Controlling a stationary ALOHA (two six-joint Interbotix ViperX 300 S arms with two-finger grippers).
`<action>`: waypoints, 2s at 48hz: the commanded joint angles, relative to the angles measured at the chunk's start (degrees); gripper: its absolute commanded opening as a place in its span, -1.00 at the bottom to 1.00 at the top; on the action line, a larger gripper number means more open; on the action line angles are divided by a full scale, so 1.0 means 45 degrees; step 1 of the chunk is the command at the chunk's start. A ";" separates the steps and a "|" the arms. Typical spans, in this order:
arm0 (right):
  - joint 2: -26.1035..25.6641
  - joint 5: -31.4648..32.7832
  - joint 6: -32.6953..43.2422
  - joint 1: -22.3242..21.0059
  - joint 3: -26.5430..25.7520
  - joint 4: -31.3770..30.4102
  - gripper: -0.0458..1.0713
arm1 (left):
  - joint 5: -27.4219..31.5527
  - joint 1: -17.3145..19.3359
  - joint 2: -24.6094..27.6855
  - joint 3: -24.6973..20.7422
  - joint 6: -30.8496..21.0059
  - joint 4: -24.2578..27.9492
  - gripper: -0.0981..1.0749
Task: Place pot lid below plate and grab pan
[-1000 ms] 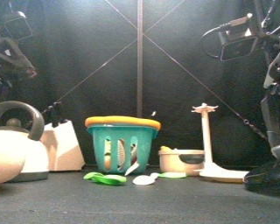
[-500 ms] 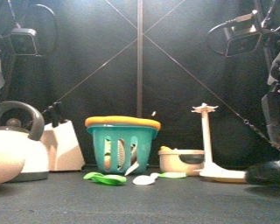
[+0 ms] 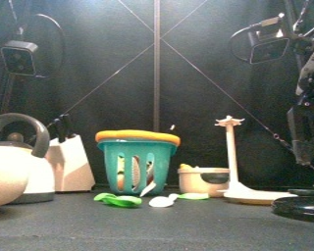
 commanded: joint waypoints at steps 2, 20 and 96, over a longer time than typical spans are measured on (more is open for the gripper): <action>-0.0098 -0.0039 0.0039 -0.0059 -0.0332 -0.0098 0.76 | -0.0645 -0.0039 0.0937 -0.0449 0.0039 0.0332 0.62; 0.0488 -0.0039 -0.0020 -0.0098 -0.0645 -0.0078 0.76 | -0.1426 -0.0020 0.2363 -0.0879 0.0039 0.1250 0.61; 0.1074 -0.0059 -0.0059 -0.0176 -0.0781 -0.0195 0.76 | -0.1289 0.0859 0.1855 -0.1348 0.0078 0.5781 0.60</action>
